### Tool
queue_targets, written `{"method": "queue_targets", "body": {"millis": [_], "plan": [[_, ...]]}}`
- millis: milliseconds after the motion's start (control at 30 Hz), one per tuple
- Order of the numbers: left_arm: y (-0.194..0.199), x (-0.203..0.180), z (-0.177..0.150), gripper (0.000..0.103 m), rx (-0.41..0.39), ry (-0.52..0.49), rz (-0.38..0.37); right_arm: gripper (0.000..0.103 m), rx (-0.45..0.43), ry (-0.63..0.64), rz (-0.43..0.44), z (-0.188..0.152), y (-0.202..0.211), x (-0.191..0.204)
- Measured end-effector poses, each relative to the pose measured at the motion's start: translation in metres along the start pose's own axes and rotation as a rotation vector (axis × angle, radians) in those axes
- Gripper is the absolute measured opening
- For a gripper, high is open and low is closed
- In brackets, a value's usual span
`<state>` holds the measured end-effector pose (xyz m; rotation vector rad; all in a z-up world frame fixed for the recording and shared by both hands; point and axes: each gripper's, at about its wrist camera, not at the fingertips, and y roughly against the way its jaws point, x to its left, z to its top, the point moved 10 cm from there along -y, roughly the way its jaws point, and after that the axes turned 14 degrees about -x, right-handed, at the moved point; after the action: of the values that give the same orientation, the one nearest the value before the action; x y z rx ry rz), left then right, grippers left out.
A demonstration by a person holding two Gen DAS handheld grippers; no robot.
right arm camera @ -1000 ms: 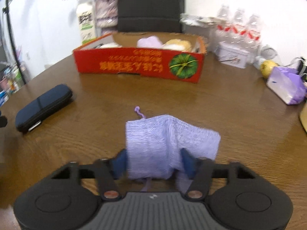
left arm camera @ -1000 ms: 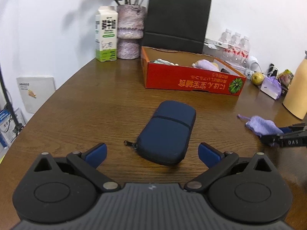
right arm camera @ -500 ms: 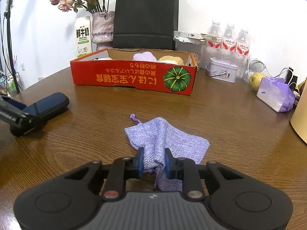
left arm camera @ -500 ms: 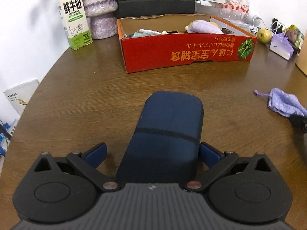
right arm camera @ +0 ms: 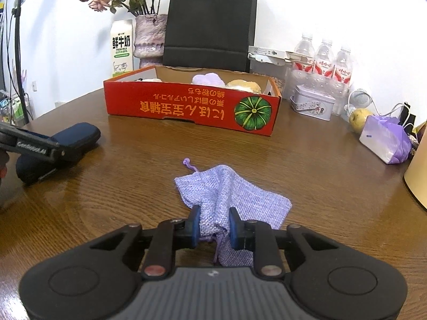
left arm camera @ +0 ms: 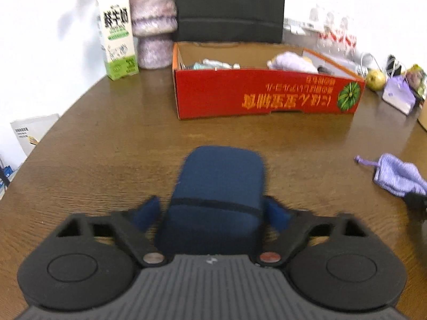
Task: Organize objects
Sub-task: 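Carry the navy pouch and lilac drawstring pouch toward the red box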
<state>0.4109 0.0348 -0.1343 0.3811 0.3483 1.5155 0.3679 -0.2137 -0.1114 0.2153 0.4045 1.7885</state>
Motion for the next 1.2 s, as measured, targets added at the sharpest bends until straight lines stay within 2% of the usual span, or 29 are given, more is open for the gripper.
{"method": "queue_targets", "body": {"millis": [133,433,667,767,1200], "plan": [[0.007,-0.005,0.0,0.066,-0.034,0.021,0.011,0.02,-0.001,0.005,0.006,0.001,0.0,0.004],[0.035,-0.013,-0.008,0.065,-0.073,0.064,0.01,0.015,-0.009,-0.006,0.006,0.001,0.003,0.007],[0.058,-0.028,-0.007,0.064,-0.134,0.062,0.006,0.015,-0.151,0.055,-0.047,0.018,0.026,0.016],[0.066,-0.036,-0.002,0.064,-0.16,0.063,-0.002,0.015,-0.215,0.04,-0.052,0.026,0.035,0.02],[0.07,-0.054,0.036,0.062,-0.21,0.089,-0.012,0.015,-0.306,0.012,-0.009,0.062,0.034,0.04]]}}
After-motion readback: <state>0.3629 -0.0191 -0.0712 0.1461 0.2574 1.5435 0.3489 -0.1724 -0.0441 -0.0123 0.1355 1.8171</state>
